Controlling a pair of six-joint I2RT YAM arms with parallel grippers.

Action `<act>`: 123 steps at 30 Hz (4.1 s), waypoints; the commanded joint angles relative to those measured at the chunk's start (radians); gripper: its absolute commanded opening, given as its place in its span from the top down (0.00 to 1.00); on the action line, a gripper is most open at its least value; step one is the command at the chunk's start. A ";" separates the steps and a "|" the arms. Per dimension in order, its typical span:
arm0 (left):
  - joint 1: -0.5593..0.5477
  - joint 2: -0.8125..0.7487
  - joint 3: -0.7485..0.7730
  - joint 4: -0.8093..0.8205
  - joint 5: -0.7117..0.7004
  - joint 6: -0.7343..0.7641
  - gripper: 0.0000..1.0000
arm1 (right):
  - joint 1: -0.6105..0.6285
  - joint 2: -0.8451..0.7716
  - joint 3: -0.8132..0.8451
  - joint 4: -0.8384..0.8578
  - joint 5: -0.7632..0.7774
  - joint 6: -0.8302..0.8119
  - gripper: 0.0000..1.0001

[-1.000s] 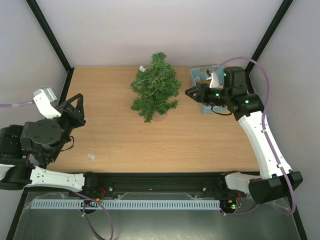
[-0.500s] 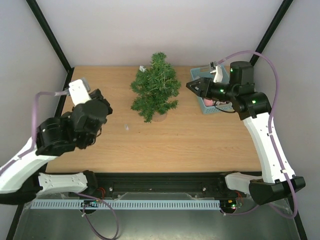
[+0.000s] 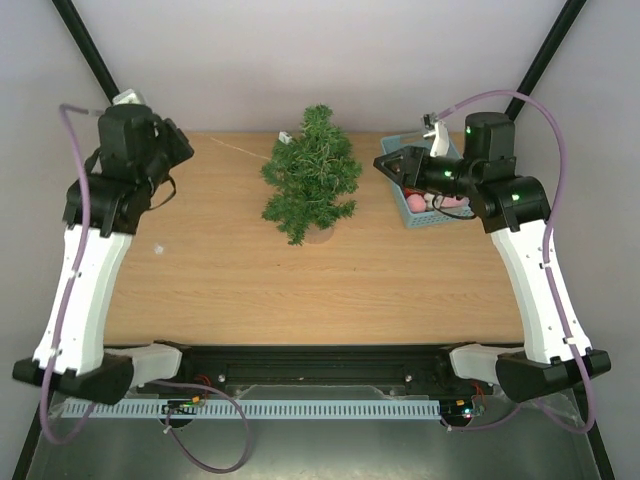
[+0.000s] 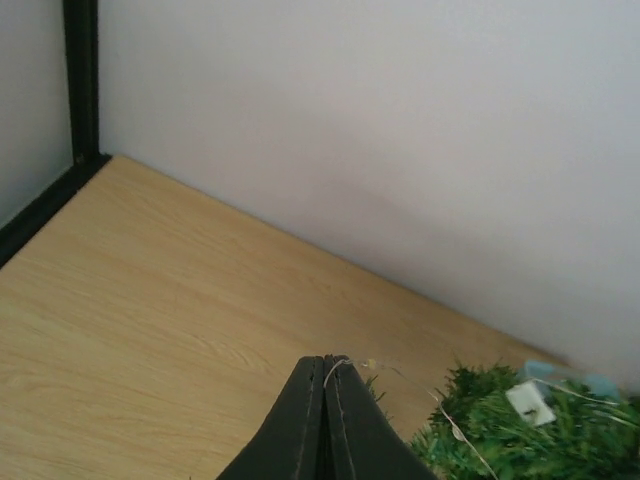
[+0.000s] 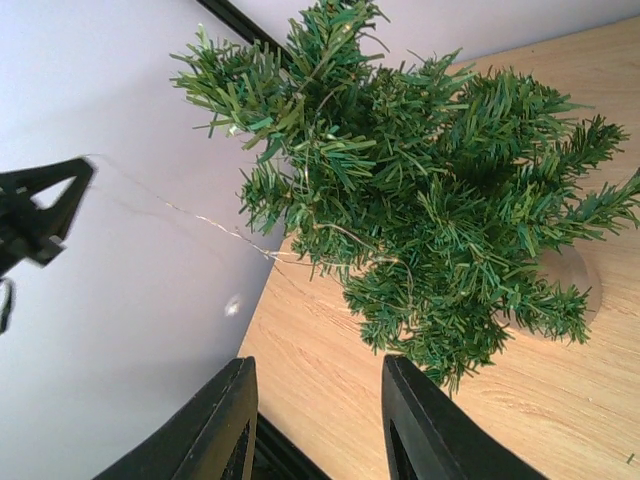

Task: Decorate the small christmas tree

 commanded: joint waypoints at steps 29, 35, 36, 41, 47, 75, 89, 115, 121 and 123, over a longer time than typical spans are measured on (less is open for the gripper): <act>0.071 0.769 0.495 0.591 0.569 0.136 0.98 | -0.189 0.509 0.437 0.234 -0.104 0.082 0.58; 0.067 0.870 0.552 0.748 0.672 0.090 0.98 | -0.195 0.698 0.559 0.315 -0.169 0.081 0.57; 0.066 0.897 0.567 0.780 0.701 0.073 0.98 | -0.195 0.734 0.572 0.334 -0.184 0.085 0.57; 0.047 1.020 0.668 0.940 0.844 -0.060 0.98 | -0.195 0.835 0.614 0.400 -0.232 0.057 0.53; -0.014 1.151 0.761 1.137 0.945 -0.242 0.98 | -0.188 0.880 0.621 0.379 -0.159 -0.095 0.49; -0.131 1.233 0.775 1.262 0.943 -0.298 0.98 | -0.137 0.817 0.271 0.536 0.007 -0.291 0.38; -0.139 1.224 0.772 1.283 0.950 -0.312 0.98 | -0.121 0.856 0.308 0.632 -0.060 -0.225 0.40; -0.143 1.204 0.749 1.276 0.963 -0.299 0.98 | -0.142 0.697 0.033 0.763 0.097 -0.154 0.39; -0.144 1.196 0.747 1.282 0.962 -0.302 0.98 | -0.140 0.674 -0.016 0.830 0.018 -0.142 0.40; -0.145 1.196 0.746 1.283 0.961 -0.302 0.98 | -0.139 0.670 -0.025 0.851 -0.011 -0.138 0.41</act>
